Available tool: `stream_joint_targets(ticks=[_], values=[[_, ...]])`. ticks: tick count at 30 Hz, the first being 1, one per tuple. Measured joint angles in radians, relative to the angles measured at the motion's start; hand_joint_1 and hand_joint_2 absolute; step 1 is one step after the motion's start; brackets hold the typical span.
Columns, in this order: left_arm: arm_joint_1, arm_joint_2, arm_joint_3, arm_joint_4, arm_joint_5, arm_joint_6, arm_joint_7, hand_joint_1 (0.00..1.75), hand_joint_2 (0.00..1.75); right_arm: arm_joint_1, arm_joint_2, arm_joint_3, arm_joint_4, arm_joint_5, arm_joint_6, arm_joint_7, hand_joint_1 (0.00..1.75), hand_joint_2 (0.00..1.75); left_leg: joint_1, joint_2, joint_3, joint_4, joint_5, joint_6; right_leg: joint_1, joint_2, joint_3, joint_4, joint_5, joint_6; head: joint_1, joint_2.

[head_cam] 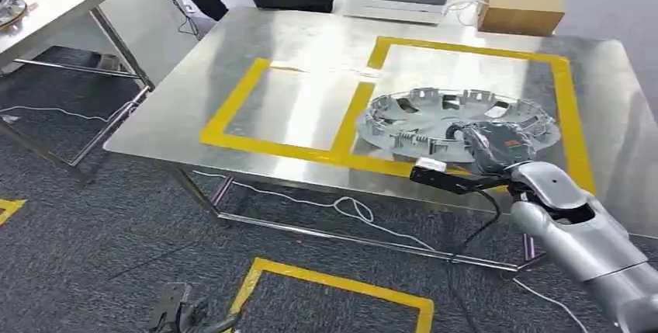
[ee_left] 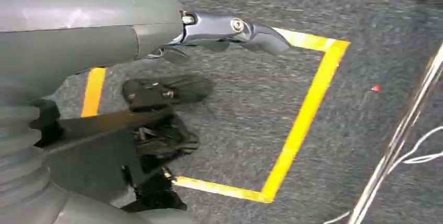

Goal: Take the parts from the cabinet and place them on the table.

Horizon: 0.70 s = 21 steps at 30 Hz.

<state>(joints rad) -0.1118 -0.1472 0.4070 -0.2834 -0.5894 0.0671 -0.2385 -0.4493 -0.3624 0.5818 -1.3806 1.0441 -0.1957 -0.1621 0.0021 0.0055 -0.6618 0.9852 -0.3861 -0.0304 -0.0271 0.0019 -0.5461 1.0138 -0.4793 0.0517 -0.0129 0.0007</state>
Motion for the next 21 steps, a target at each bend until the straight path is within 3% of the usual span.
stream_joint_targets(ticks=[3,4,5,7,8,9,10,11,12,14,16,18,19,20,21], values=[[0.002,0.0,0.0,-0.001,0.0,0.0,0.0,0.0,1.75,-0.001,0.0,0.0,0.0,0.0,0.0,0.0,1.75,1.75,-0.001,-0.007,0.006,0.0,0.001,0.027,0.002,0.0,0.017,-0.019,-0.004,0.021,0.006,0.0],[0.002,0.001,0.0,-0.001,0.0,0.0,0.0,0.0,1.75,-0.002,0.001,-0.001,0.0,0.0,0.0,0.001,1.75,1.75,0.0,-0.01,0.021,-0.001,0.001,0.035,-0.002,-0.003,0.024,-0.023,-0.013,0.028,0.007,0.0],[0.001,0.0,0.0,-0.001,0.0,0.001,0.0,0.0,1.75,-0.004,0.001,0.0,0.0,0.0,0.0,0.0,1.75,1.75,0.0,-0.012,0.03,-0.003,-0.005,0.042,-0.003,-0.004,0.011,0.009,-0.022,0.027,0.01,0.0],[-0.002,0.001,0.0,-0.001,0.0,0.0,0.0,0.0,1.75,-0.005,0.001,0.0,0.0,-0.001,0.0,0.0,1.75,1.75,-0.003,-0.015,0.042,-0.003,-0.016,0.05,0.005,-0.003,-0.076,0.161,-0.063,0.022,0.014,0.0],[-0.001,0.001,0.0,-0.001,0.0,0.0,0.0,0.0,1.75,-0.001,0.001,0.0,0.001,-0.001,0.0,0.0,1.75,1.75,-0.005,-0.017,0.047,-0.002,-0.024,0.053,0.009,-0.002,-0.13,0.241,-0.097,0.02,0.016,0.0],[0.002,0.001,0.0,-0.001,0.0,0.0,0.0,0.0,1.75,0.004,0.001,0.001,0.003,-0.002,0.0,0.0,1.75,1.75,-0.007,-0.021,0.056,-0.002,-0.032,0.055,0.011,-0.001,-0.173,0.292,-0.123,0.019,0.016,0.0],[0.005,0.001,0.0,-0.001,0.0,0.0,0.0,0.0,1.75,0.007,0.001,0.001,0.004,-0.003,0.0,0.0,1.75,1.75,-0.009,-0.023,0.066,-0.002,-0.041,0.055,0.013,-0.001,-0.193,0.295,-0.12,0.017,0.016,0.0],[0.006,0.001,0.0,-0.001,0.0,0.001,0.0,0.0,1.75,0.009,0.001,0.0,0.005,-0.005,0.0,0.002,1.75,1.75,-0.011,-0.026,0.081,-0.002,-0.051,0.056,0.015,-0.001,-0.191,0.257,-0.093,0.013,0.016,0.0],[0.007,0.001,0.0,-0.001,0.0,0.001,0.0,0.0,1.75,0.01,0.0,0.0,0.005,-0.007,0.0,0.004,1.75,1.75,-0.012,-0.028,0.098,-0.002,-0.063,0.055,0.016,-0.001,-0.172,0.19,-0.045,0.009,0.017,0.0],[0.006,0.001,0.0,-0.001,0.0,0.001,0.0,0.0,1.75,0.012,0.0,-0.006,0.006,-0.014,-0.001,0.013,1.75,1.75,-0.015,-0.03,0.125,-0.003,-0.087,0.05,0.019,-0.001,-0.126,0.021,0.107,0.0,0.017,0.0],[0.003,0.002,0.001,-0.001,0.002,0.002,0.0,0.0,1.75,0.016,0.001,-0.015,0.008,-0.014,-0.001,0.034,1.75,1.75,-0.019,-0.034,0.13,-0.003,-0.099,0.04,0.024,0.001,-0.115,0.0,0.091,-0.008,0.017,0.0],[0.006,0.002,0.001,-0.001,0.005,0.008,0.0,0.0,1.75,0.025,0.002,-0.032,0.008,-0.004,-0.001,0.078,1.75,1.75,-0.018,-0.033,0.139,-0.003,-0.1,0.033,0.026,0.001,-0.115,-0.002,0.097,-0.017,0.017,0.0],[0.007,0.002,0.001,-0.001,0.006,0.015,0.0,0.0,1.75,0.027,0.003,-0.044,0.008,0.002,-0.003,0.101,1.75,1.75,-0.02,-0.034,0.137,0.001,-0.102,0.029,0.017,0.001,-0.105,-0.004,0.1,-0.022,0.016,0.0],[0.007,0.003,0.002,-0.002,0.008,0.017,0.0,0.0,1.75,0.033,0.005,-0.057,0.007,0.006,-0.007,0.123,1.75,1.75,-0.021,-0.028,0.122,0.031,-0.1,0.022,0.017,0.002,-0.098,-0.01,0.099,-0.025,0.017,0.0],[0.006,0.002,0.002,-0.002,0.016,0.02,0.0,0.0,1.75,0.048,0.007,-0.074,0.003,0.014,-0.027,0.172,1.75,1.75,-0.018,-0.025,0.081,0.098,-0.108,0.013,0.015,-0.001,-0.093,-0.011,0.096,-0.03,0.009,0.0]])
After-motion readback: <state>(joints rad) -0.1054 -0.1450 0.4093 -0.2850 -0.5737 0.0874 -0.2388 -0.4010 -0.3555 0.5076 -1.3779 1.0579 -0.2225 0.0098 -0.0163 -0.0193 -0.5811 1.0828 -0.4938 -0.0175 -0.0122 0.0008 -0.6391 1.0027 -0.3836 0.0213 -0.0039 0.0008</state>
